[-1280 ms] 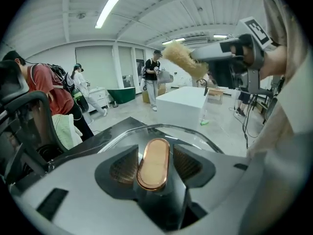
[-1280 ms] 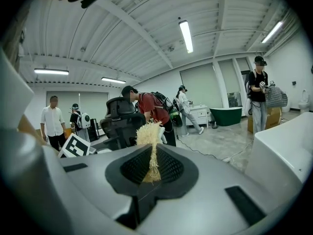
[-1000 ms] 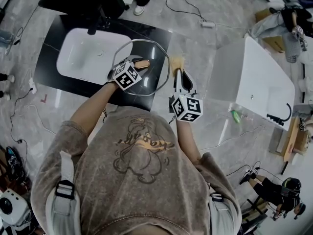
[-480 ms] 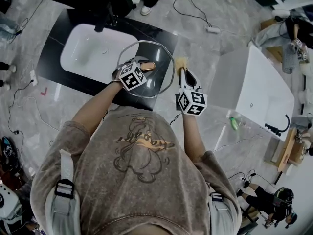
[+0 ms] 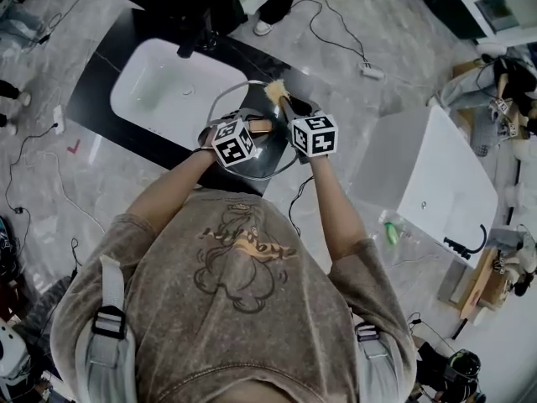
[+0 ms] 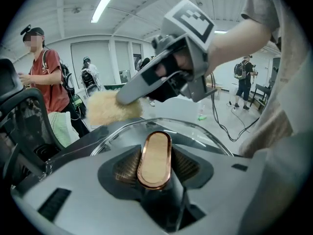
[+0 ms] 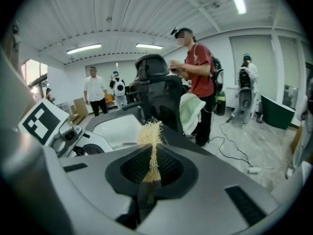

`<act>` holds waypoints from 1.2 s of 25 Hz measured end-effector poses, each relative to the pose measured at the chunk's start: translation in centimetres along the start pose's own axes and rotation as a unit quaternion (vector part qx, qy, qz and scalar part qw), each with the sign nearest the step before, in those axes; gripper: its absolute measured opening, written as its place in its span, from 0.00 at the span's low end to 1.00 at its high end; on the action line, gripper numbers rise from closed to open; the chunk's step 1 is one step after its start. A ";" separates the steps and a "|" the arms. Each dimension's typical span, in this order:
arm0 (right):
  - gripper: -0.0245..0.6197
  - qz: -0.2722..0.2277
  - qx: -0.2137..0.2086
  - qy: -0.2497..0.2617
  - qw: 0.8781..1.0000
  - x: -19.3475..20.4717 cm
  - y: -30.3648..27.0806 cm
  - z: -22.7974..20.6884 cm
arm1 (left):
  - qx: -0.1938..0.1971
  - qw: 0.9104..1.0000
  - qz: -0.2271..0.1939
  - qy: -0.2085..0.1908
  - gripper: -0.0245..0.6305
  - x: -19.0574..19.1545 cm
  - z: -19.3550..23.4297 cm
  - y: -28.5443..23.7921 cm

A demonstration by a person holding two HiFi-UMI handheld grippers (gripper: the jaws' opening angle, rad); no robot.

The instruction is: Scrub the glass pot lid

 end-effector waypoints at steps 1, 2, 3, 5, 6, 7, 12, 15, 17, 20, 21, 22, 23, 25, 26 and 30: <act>0.10 0.016 -0.025 0.018 0.999 -0.4 -1.3 0.4 | -0.001 1.000 0.000 0.000 0.34 0.0 0.0 0.0; 0.10 0.032 -0.051 0.038 0.997 -0.7 -2.5 0.9 | -0.003 1.000 -0.001 0.000 0.34 0.0 0.0 0.0; 0.10 0.047 -0.076 0.059 0.994 -1.0 -3.7 1.5 | -0.005 1.000 -0.002 0.000 0.34 0.0 0.0 -0.1; 0.10 0.075 -0.122 0.100 0.985 -1.4 -5.8 2.7 | -0.010 1.000 -0.005 0.001 0.34 0.0 0.0 -0.1; 0.10 0.087 -0.144 0.117 0.979 -1.5 -6.7 3.3 | -0.013 1.000 -0.007 0.001 0.34 0.0 0.0 -0.1; 0.10 0.099 -0.164 0.130 0.973 -1.6 -7.4 3.8 | -0.014 1.000 -0.009 0.002 0.34 0.0 -0.1 -0.1; 0.10 0.164 -0.241 0.187 0.938 -0.9 -9.9 5.4 | -0.020 1.000 -0.014 0.004 0.34 0.0 -0.3 -0.1; 0.10 0.184 -0.272 0.191 0.925 -0.9 -10.8 5.7 | -0.023 1.000 -0.017 0.006 0.34 0.1 -0.3 -0.1; 0.10 0.193 -0.289 0.187 0.919 -0.9 -11.3 6.0 | -0.023 1.000 -0.017 0.006 0.34 0.2 -0.3 -0.1; 0.10 0.200 -0.311 0.184 0.911 -1.3 -11.7 6.7 | -0.024 1.000 -0.019 0.006 0.34 0.3 -0.3 -0.1; 0.10 0.202 -0.317 0.187 0.908 -1.4 -11.8 6.9 | -0.025 0.999 -0.019 0.005 0.34 0.3 -0.3 -0.1; 0.10 0.205 -0.321 0.189 0.905 -1.5 -12.0 7.0 | -0.025 0.999 -0.020 0.005 0.34 0.3 -0.3 -0.1; 0.10 0.209 -0.325 0.191 0.902 -1.5 -12.1 7.1 | -0.025 0.999 -0.020 0.006 0.34 0.3 -0.3 0.0; 0.10 0.218 -0.330 0.193 0.898 -1.4 -12.3 7.2 | -0.024 1.000 -0.019 0.006 0.34 0.3 -0.3 0.0; 0.10 0.221 -0.331 0.194 0.897 -1.4 -12.3 7.2 | -0.023 1.000 -0.019 0.006 0.34 0.2 -0.3 0.0; 0.10 0.225 -0.331 0.198 0.895 -1.3 -12.2 7.3 | -0.023 1.000 -0.019 0.005 0.34 0.0 -0.5 0.0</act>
Point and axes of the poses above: the fingertips, and each gripper's own axes: y backward along the fingers, z to its left, x out of its underside, the point moved 6 cm from there along y, backward along the fingers, and after that the axes turned 7 degrees about y, right-handed, at the moved point
